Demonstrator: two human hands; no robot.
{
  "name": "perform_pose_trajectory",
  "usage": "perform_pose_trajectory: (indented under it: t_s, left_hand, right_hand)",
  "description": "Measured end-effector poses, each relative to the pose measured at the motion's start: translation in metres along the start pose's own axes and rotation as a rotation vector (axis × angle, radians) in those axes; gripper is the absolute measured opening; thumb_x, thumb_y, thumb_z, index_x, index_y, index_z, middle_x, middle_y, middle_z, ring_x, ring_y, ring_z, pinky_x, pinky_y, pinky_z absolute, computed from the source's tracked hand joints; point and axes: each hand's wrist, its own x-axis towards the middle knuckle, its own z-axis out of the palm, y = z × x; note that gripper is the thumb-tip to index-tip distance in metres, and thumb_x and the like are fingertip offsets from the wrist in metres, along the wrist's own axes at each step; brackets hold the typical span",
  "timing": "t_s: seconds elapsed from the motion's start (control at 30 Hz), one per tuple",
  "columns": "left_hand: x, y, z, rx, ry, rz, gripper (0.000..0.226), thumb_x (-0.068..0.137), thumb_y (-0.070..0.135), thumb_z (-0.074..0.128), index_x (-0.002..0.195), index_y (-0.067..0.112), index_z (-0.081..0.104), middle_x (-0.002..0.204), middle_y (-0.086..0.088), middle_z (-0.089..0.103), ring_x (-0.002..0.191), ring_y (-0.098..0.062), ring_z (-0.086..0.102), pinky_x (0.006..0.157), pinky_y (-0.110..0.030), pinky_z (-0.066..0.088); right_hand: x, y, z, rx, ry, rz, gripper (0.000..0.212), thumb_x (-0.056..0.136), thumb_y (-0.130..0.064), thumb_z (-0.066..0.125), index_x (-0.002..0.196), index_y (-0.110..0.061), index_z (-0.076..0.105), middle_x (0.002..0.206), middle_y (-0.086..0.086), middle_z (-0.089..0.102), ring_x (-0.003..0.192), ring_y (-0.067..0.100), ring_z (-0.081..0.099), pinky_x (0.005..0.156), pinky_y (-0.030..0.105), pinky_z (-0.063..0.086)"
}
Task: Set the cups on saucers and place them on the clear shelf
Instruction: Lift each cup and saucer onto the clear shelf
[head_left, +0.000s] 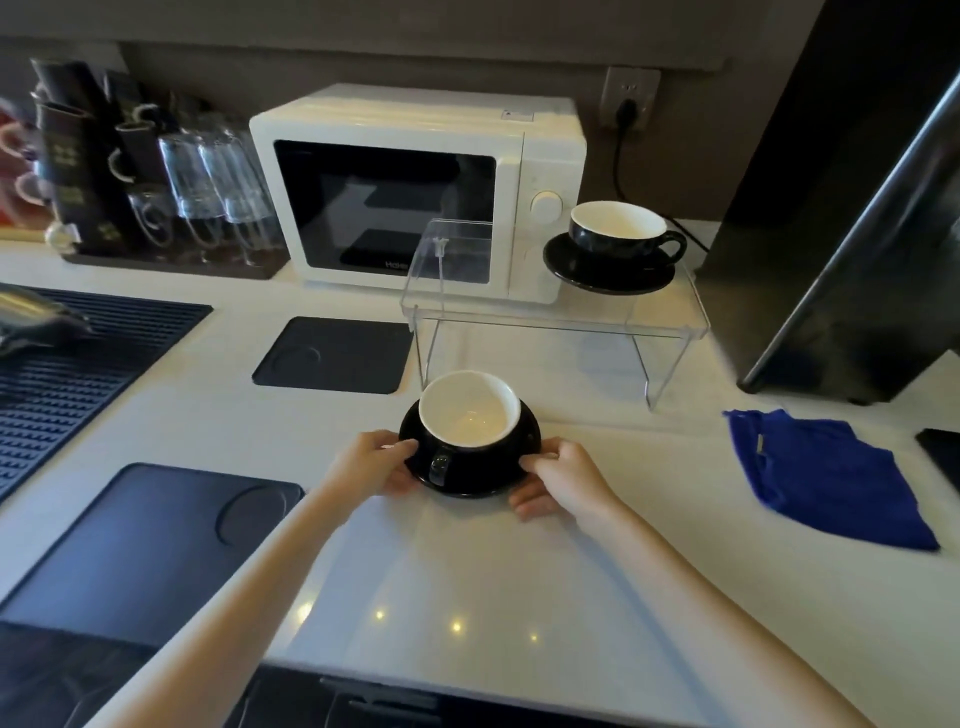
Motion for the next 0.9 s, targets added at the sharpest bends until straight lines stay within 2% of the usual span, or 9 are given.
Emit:
perform_pose_trajectory:
  t_s: [0.07, 0.17, 0.27, 0.33, 0.47, 0.57, 0.73, 0.9]
  left_hand:
    - [-0.005, 0.002, 0.004, -0.076, -0.023, -0.008, 0.025, 0.089, 0.003, 0.052, 0.114, -0.004, 0.055, 0.068, -0.014, 0.063, 0.039, -0.007, 0.063, 0.047, -0.018, 0.054]
    - [-0.013, 0.000, 0.004, -0.147, 0.002, 0.001, 0.028, 0.085, -0.006, 0.054, 0.113, -0.011, 0.057, 0.058, -0.009, 0.068, 0.043, -0.011, 0.066, 0.048, -0.020, 0.055]
    - [-0.026, -0.002, 0.000, -0.229, 0.004, -0.007, 0.027, 0.083, -0.006, 0.057, 0.109, -0.008, 0.062, 0.053, -0.006, 0.071, 0.048, -0.015, 0.069, 0.048, -0.020, 0.055]
    - [-0.036, 0.001, -0.003, -0.257, 0.014, 0.023, 0.027, 0.082, -0.005, 0.059, 0.108, -0.006, 0.063, 0.058, -0.009, 0.072, 0.051, -0.017, 0.070, 0.050, -0.021, 0.056]
    - [-0.058, 0.024, -0.015, -0.287, 0.037, 0.095, 0.022, 0.081, -0.003, 0.060, 0.103, -0.004, 0.065, 0.064, -0.014, 0.074, 0.055, -0.021, 0.072, 0.051, -0.022, 0.056]
    - [-0.076, 0.049, -0.024, -0.291, 0.062, 0.156, 0.016, 0.081, -0.003, 0.060, 0.095, 0.001, 0.068, 0.074, -0.022, 0.073, 0.055, -0.019, 0.072, 0.049, -0.020, 0.054]
    - [-0.083, 0.089, -0.038, -0.314, 0.078, 0.263, 0.009, 0.081, -0.001, 0.062, 0.086, 0.004, 0.067, 0.059, -0.009, 0.073, 0.053, -0.017, 0.071, 0.046, -0.018, 0.052]
    - [-0.063, 0.123, -0.046, -0.314, 0.071, 0.287, 0.012, 0.082, 0.000, 0.061, 0.092, -0.001, 0.068, 0.068, -0.014, 0.075, 0.054, -0.017, 0.072, 0.050, -0.019, 0.055]
  right_hand:
    - [-0.004, -0.003, 0.002, -0.013, 0.006, -0.023, 0.005, 0.091, -0.002, 0.045, 0.092, -0.002, 0.049, 0.058, 0.018, 0.063, 0.037, 0.018, 0.060, 0.041, 0.027, 0.054]
    - [-0.012, -0.005, -0.001, -0.044, 0.012, -0.065, 0.012, 0.091, -0.002, 0.046, 0.082, -0.007, 0.051, 0.059, 0.017, 0.064, 0.040, 0.018, 0.062, 0.045, 0.027, 0.056]
    - [-0.023, -0.010, -0.006, -0.062, -0.011, -0.119, 0.010, 0.090, -0.002, 0.048, 0.083, -0.008, 0.053, 0.063, 0.016, 0.066, 0.046, 0.018, 0.065, 0.048, 0.026, 0.057]
    - [-0.032, -0.017, -0.010, -0.052, -0.027, -0.157, 0.013, 0.089, 0.000, 0.050, 0.081, -0.009, 0.053, 0.064, 0.015, 0.066, 0.046, 0.018, 0.065, 0.048, 0.026, 0.057]
    - [-0.049, -0.036, -0.019, 0.022, -0.059, -0.178, 0.006, 0.088, 0.000, 0.054, 0.084, -0.005, 0.053, 0.052, 0.011, 0.069, 0.047, 0.020, 0.067, 0.049, 0.026, 0.057]
    - [-0.061, -0.056, -0.026, 0.065, -0.088, -0.211, 0.003, 0.087, -0.001, 0.056, 0.090, 0.000, 0.056, 0.055, 0.011, 0.071, 0.053, 0.023, 0.069, 0.054, 0.029, 0.059]
    - [-0.068, -0.094, -0.036, 0.140, -0.098, -0.273, 0.006, 0.087, 0.000, 0.056, 0.092, 0.003, 0.057, 0.057, 0.011, 0.071, 0.051, 0.020, 0.069, 0.052, 0.027, 0.059]
    - [-0.057, -0.128, -0.043, 0.173, -0.102, -0.317, 0.011, 0.088, 0.001, 0.053, 0.093, 0.007, 0.061, 0.065, 0.013, 0.070, 0.051, 0.017, 0.069, 0.048, 0.024, 0.057]
